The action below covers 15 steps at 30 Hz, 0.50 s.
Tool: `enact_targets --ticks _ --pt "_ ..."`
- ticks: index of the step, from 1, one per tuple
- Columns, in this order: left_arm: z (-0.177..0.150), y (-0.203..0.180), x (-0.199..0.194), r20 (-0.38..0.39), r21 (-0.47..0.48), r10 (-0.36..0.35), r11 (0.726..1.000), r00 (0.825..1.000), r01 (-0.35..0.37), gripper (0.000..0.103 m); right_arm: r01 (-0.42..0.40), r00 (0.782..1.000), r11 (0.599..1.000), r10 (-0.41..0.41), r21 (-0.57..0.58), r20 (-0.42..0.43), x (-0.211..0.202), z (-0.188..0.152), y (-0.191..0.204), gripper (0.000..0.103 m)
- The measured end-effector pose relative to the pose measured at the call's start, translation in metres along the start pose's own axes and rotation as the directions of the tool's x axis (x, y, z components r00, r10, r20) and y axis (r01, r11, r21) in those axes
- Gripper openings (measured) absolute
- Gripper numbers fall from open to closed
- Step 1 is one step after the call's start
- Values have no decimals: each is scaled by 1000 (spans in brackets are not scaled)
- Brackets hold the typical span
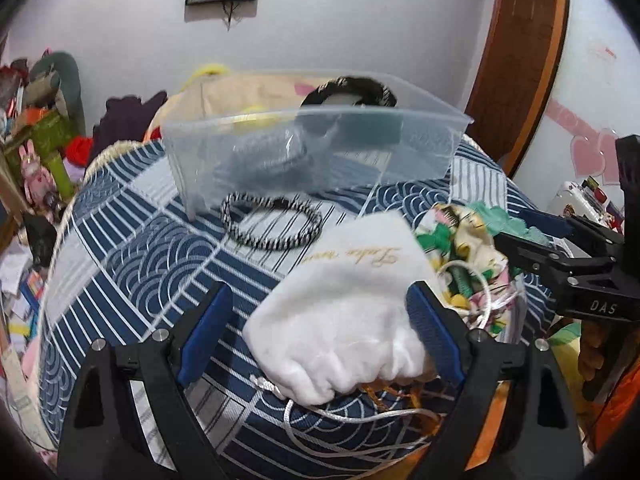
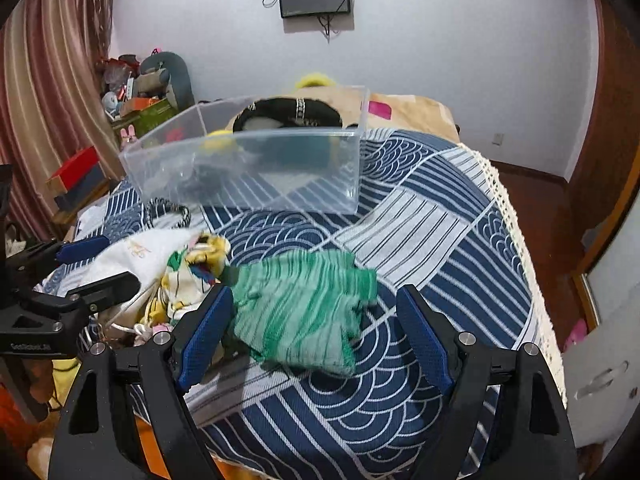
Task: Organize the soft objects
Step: 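Grasp the white drawstring pouch with the left gripper while the right gripper grasps the green knit cloth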
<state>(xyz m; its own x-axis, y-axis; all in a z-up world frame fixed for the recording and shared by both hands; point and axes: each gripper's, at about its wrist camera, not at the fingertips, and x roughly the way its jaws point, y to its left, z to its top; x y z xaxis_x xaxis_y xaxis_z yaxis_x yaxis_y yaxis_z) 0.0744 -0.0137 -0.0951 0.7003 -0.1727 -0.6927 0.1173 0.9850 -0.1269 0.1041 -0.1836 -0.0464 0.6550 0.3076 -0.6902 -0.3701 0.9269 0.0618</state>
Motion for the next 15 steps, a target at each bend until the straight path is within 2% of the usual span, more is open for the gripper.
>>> enact_targets --ticks 1,2,3,6,10,11,15 --pt "-3 2 2 -3 -10 -3 1000 1000 3 89 -4 1000 1000 5 3 -2 1 0 -1 79" --pt "-5 3 3 -4 -15 -9 1000 1000 9 87 -15 1000 1000 15 8 -10 3 -2 -2 73" --pt "-8 4 5 -4 -21 -21 1000 1000 21 82 -27 999 1000 27 13 -19 5 -3 -3 65" --pt "-12 6 7 -6 -34 -52 998 999 51 72 -42 999 999 42 17 -27 9 -6 -3 51" --pt "-16 0 3 16 -4 -52 999 999 52 59 -66 998 998 66 -1 -18 5 -7 1 31" --pt "-17 -1 3 18 4 -50 999 999 50 52 -78 997 997 77 -8 -19 4 -7 2 24" --pt "-17 1 1 16 -1 -50 999 999 50 40 -73 997 997 73 -16 2 -1 -6 5 19"
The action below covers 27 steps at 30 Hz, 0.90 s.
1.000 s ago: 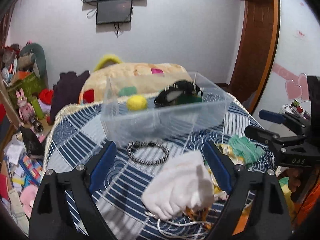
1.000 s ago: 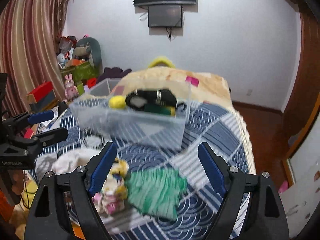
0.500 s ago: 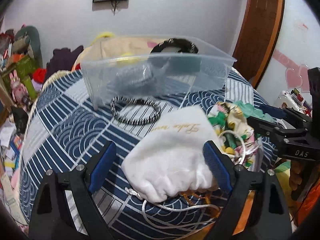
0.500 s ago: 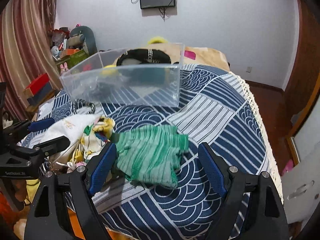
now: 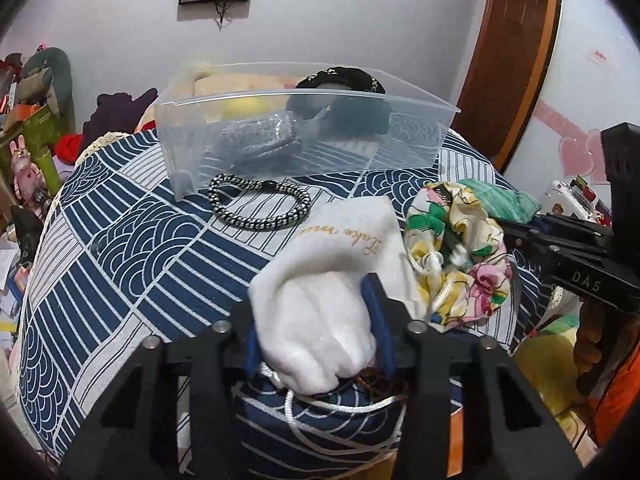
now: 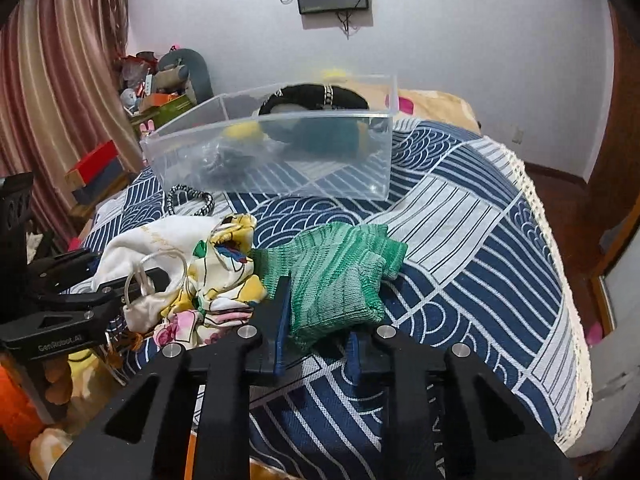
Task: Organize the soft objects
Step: 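Grasp the white drawstring pouch with the left gripper while the right gripper grasps the green knit cloth, then carry the white pouch into the box with the left gripper while the right drops the green cloth in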
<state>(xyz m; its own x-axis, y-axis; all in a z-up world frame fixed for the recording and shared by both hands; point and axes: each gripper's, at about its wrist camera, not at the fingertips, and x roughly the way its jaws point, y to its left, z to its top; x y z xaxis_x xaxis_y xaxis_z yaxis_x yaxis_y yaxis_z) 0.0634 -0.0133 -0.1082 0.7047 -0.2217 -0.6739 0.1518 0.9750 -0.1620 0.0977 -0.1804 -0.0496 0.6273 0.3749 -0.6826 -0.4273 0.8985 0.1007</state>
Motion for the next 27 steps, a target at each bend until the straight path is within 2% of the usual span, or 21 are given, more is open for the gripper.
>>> enact_targets --ticks 5,11,27 --pt "0 1 -5 -1 5 15 1000 1000 -15 34 46 998 999 -46 0 50 -13 5 -3 18" --pt "4 0 -17 29 15 39 999 999 -40 32 80 991 997 -81 18 110 -31 15 -11 18" --pt "47 3 -59 185 13 64 998 981 -67 32 52 973 998 -46 -21 224 -47 51 3 17"
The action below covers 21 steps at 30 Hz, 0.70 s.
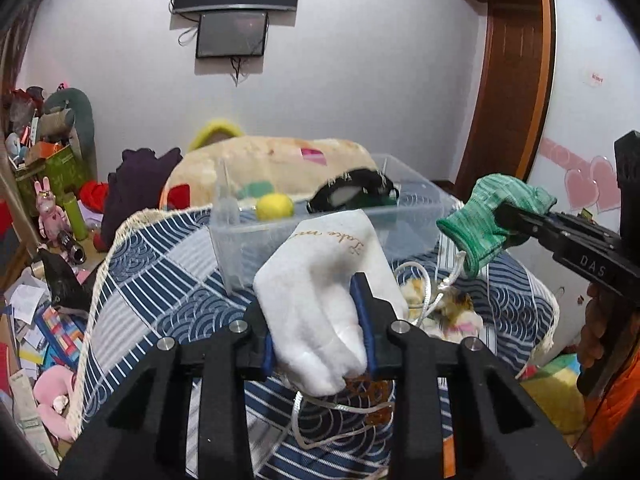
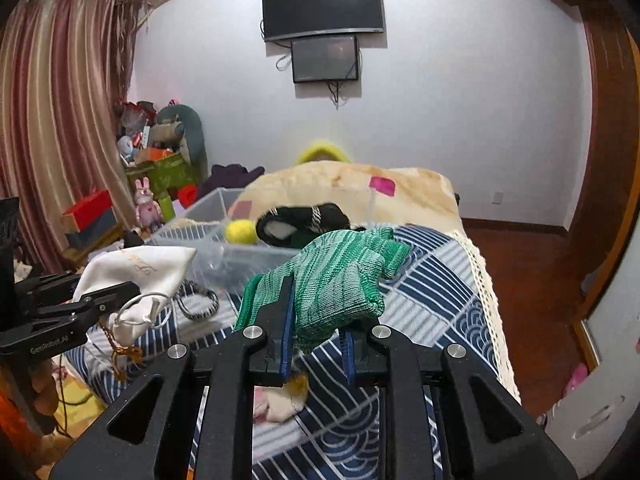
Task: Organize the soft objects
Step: 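Carry the white pouch into the box with the left gripper while the right drops the green cloth in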
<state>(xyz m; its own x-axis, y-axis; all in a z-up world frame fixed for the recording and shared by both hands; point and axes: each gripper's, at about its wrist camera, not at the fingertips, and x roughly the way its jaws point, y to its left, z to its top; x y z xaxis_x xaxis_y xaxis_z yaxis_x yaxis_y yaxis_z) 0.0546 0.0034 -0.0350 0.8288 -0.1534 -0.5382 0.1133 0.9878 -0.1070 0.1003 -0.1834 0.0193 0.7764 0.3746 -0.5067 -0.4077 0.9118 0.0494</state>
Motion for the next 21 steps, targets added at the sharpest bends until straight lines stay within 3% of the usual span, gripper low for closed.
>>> enact_targets --ticks 21 --pt "71 22 2 150 2 83 996 985 -84 32 -25 997 999 24 22 77 31 43 12 17"
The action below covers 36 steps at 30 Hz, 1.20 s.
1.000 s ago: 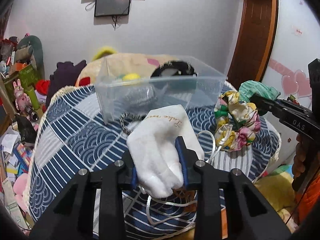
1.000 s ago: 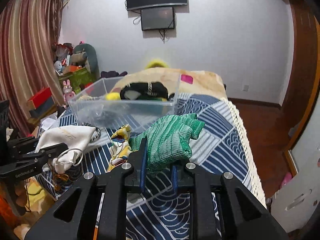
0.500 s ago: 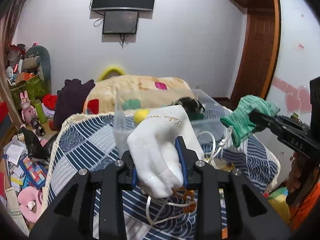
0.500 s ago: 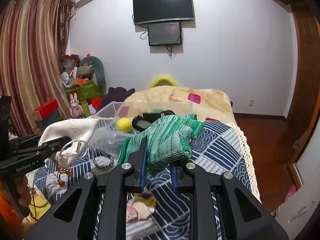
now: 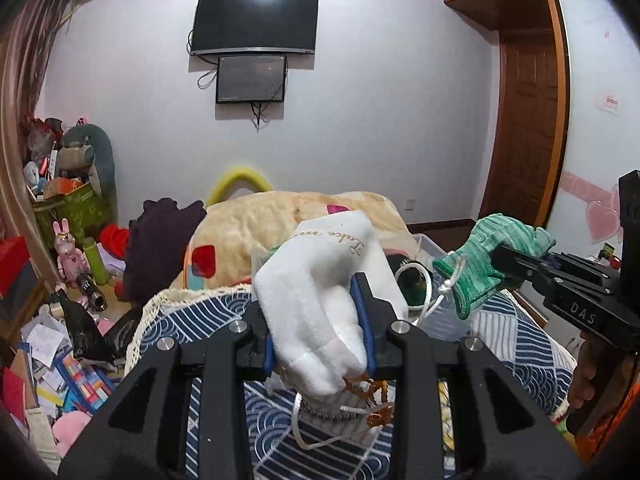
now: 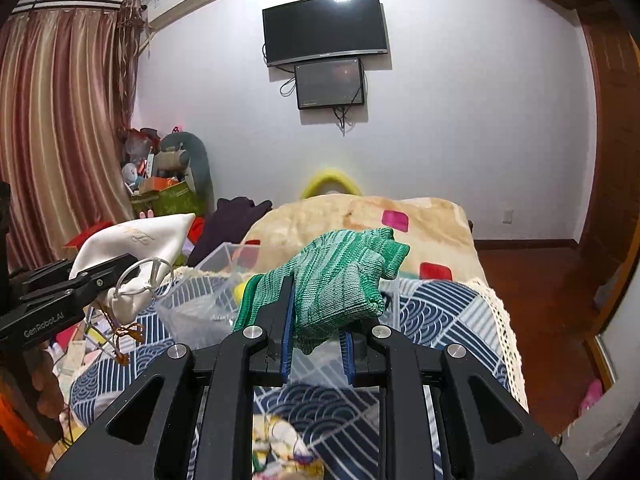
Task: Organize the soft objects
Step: 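Carry the white pouch into the box with the left gripper while the right drops the green cloth in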
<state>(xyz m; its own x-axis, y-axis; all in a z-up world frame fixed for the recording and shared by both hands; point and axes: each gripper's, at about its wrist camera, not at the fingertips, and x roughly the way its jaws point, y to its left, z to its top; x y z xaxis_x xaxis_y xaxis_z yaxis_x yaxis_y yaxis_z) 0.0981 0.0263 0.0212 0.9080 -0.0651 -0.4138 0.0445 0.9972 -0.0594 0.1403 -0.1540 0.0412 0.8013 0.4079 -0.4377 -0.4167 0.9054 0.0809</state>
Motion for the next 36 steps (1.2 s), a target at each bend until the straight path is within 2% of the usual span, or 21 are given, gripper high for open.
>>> enact_targets --ticks 12,22,30,36 --pt "12 13 43 -33 -17 48 999 998 -49 32 -15 999 1000 15 -2 -40 39 7 8 17" --pt "9 24 89 -114 -47 38 998 993 -44 32 -20 989 999 14 -41 -145 73 -7 15 17" --pt "-4 21 115 -174 -44 1 999 985 -8 32 -8 980 998 -4 -60 -200 88 -15 15 17" --pt "-10 14 127 -212 -20 5 1000 977 -9 32 -12 976 997 -5 -75 -216 93 -14 17 17"
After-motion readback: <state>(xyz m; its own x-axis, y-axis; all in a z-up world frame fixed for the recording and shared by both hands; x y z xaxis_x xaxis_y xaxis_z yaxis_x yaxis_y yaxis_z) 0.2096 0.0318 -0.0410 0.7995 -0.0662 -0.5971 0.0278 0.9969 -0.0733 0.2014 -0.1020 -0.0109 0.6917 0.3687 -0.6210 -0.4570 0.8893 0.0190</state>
